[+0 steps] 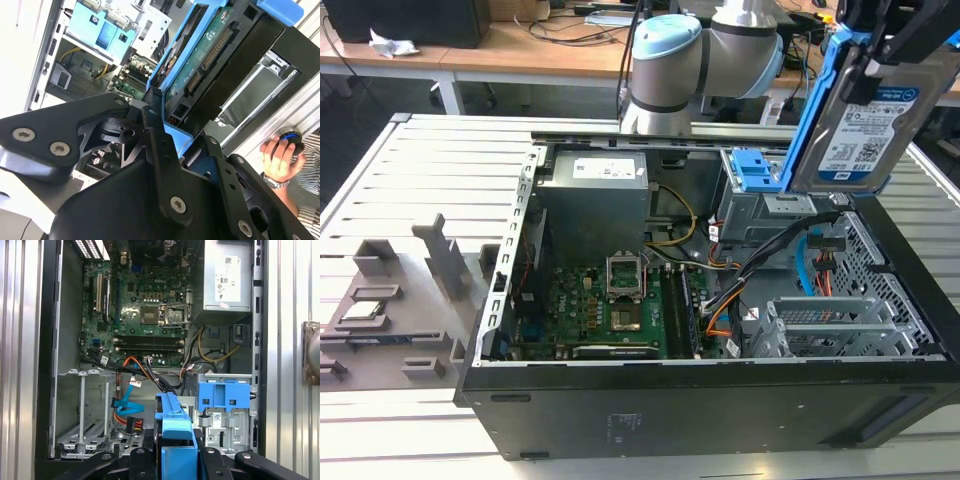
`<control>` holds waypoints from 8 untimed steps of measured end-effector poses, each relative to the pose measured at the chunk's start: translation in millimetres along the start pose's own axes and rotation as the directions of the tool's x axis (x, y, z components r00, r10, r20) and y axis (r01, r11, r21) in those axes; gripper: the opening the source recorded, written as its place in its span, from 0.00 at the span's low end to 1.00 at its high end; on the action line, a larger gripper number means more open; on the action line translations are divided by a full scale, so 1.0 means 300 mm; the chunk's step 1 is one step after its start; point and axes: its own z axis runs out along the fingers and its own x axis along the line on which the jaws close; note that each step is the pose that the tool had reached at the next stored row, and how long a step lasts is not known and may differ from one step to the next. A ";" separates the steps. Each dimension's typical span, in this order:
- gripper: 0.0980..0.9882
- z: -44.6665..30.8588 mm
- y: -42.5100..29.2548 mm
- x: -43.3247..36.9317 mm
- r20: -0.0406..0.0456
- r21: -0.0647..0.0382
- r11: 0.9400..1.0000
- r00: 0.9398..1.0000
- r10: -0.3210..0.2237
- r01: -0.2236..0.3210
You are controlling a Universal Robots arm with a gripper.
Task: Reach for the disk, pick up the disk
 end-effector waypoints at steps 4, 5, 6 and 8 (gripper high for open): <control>0.30 0.000 0.000 0.013 0.000 0.000 1.000 1.000 0.000 0.000; 0.30 0.000 0.000 0.020 0.000 0.000 1.000 1.000 0.000 0.000; 0.30 0.000 0.000 0.025 0.000 0.000 1.000 1.000 0.000 0.000; 0.30 0.000 0.001 0.032 0.000 0.000 1.000 1.000 0.000 0.000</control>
